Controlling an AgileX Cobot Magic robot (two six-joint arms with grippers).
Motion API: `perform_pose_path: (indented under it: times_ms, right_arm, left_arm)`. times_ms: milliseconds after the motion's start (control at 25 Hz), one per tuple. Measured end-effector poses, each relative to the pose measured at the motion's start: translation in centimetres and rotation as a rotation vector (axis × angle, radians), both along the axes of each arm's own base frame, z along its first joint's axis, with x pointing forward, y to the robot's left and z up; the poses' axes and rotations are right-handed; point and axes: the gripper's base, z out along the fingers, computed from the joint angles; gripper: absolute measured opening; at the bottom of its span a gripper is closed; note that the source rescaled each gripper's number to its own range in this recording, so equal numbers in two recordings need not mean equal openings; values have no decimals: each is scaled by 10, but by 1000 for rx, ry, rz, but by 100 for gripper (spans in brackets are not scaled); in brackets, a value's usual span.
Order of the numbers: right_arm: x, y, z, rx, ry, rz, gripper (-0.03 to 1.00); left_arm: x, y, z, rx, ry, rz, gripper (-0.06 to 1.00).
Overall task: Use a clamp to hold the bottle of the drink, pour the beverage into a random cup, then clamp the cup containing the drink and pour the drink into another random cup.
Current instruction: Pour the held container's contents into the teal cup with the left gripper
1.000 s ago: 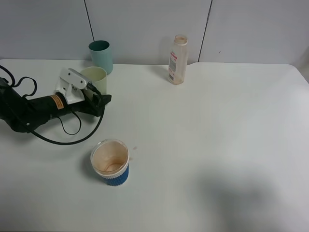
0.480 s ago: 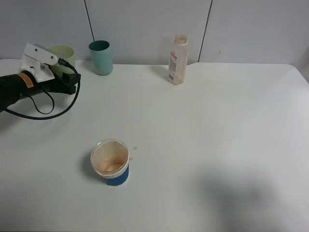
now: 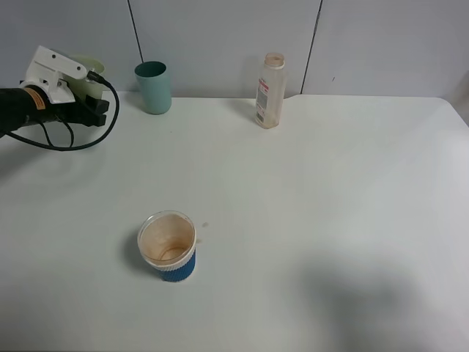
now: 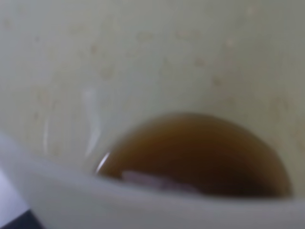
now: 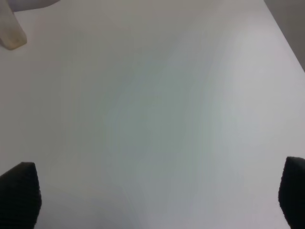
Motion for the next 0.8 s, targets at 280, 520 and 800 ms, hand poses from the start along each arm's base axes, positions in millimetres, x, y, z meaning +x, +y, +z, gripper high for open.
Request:
perform_pose_path:
  times_ms: [280, 520, 800]
  right_arm:
    - [0, 0, 0, 0, 0, 0, 100]
    - [0, 0, 0, 0, 0, 0, 100]
    - [0, 0, 0, 0, 0, 0, 100]
  left_arm:
    - [17, 12, 10, 59, 74, 91, 2]
    - [27, 19, 25, 102, 110, 146, 2]
    - [37, 17, 37, 163, 186, 192, 2]
